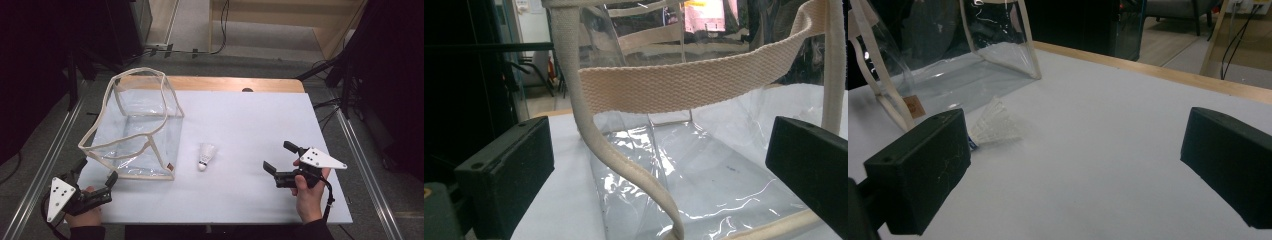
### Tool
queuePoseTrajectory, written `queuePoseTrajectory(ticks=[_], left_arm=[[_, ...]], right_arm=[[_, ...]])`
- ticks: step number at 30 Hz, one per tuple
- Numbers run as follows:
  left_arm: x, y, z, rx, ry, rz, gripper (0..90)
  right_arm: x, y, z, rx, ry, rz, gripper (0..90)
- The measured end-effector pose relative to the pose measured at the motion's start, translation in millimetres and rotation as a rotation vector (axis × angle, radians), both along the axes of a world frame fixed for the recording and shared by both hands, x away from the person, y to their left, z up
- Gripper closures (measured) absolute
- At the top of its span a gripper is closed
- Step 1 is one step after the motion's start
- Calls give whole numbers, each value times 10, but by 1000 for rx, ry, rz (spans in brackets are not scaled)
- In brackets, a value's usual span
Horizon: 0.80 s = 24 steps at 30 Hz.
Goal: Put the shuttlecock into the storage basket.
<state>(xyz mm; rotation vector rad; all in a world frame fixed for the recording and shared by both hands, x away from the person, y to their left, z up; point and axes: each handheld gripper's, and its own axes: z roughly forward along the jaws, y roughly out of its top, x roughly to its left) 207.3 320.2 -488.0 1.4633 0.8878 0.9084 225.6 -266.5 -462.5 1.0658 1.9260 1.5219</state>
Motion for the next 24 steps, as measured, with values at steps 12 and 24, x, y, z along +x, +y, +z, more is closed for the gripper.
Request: queuePoseTrajectory(ticks=[12,24], left_arm=[[-1,3,1,-1,-1,-2,0],[-2,3,1,-2,-1,-2,0]], right_arm=[[49,174,30,-9,-1,36,0],[89,308,57,-11,-2,65,0]])
